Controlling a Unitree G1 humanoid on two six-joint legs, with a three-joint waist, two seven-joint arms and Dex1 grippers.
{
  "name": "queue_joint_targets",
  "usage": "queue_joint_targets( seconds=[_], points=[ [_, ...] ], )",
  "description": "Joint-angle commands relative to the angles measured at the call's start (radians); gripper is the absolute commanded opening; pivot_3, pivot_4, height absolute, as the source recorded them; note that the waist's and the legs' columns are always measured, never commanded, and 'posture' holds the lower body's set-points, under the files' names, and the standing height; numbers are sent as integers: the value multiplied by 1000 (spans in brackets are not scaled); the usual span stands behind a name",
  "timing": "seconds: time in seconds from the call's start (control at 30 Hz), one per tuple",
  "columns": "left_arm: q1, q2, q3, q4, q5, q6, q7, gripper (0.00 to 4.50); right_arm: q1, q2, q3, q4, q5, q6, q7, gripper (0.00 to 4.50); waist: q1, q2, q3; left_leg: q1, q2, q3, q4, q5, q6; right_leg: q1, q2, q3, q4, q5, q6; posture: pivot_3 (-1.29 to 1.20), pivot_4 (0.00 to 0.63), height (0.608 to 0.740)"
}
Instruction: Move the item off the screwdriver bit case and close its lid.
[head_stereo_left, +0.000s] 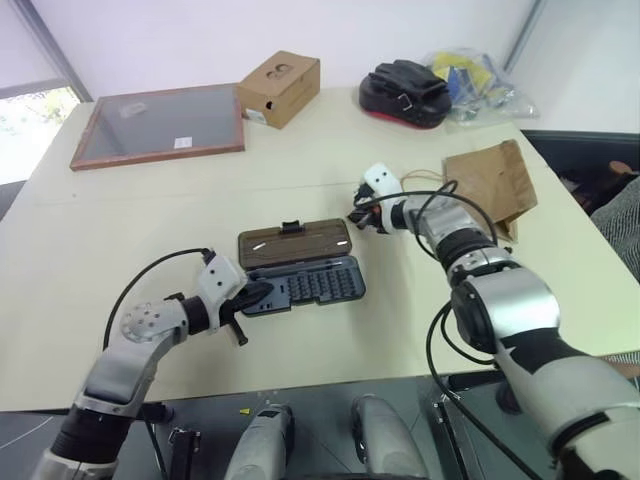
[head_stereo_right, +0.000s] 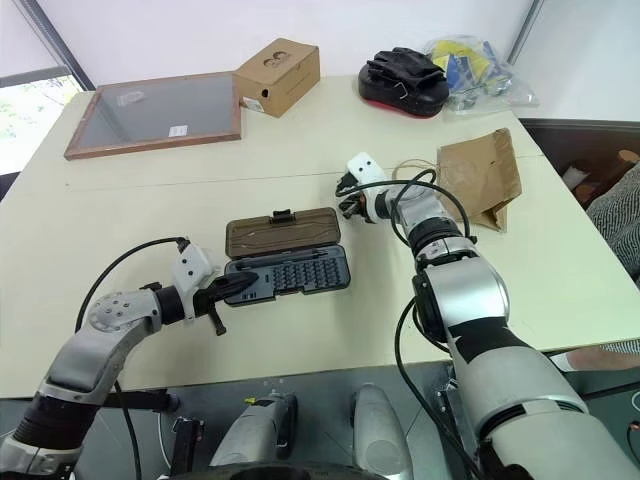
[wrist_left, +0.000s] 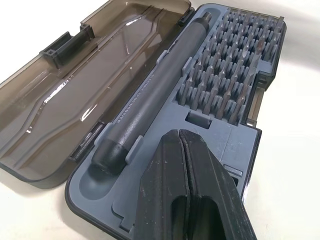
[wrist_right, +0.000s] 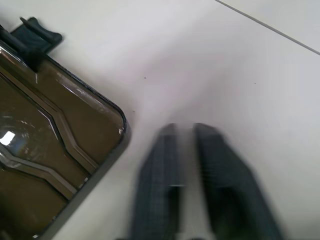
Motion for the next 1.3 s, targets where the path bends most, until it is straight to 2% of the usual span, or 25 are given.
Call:
queue_joint_targets(
  seconds=[0.03, 0.43, 0.87, 1.3],
  points=[
    [-4, 0, 0, 5, 10, -13, -6, 0, -27, 3, -7, -43, 8, -1, -15, 2324, 0, 0, 0, 0, 0, 0, 0, 0, 0, 0, 0, 0, 0, 0, 0, 0, 150, 740],
    [5, -12, -1, -1, 17, -18, 0, 0, -101, 10, -47, -85, 62, 54, -28, 2324, 0, 0, 0, 0, 0, 0, 0, 0, 0, 0, 0, 0, 0, 0, 0, 0, 150, 740],
    [8, -13, 0, -3, 22, -21, -4, 0, 34, 65, 40, -210, 40, 118, 32, 2324, 1, 0, 0, -1, 0, 0, 0, 0, 0, -1, 0, 0, 0, 0, 0, 0, 150, 740],
    [12, -15, 0, -15, 24, -16, 2, 0, 73, 51, 114, -219, 3, 118, 80, 2324, 0, 0, 0, 0, 0, 0, 0, 0, 0, -1, 0, 0, 0, 0, 0, 0, 150, 740]
  ],
)
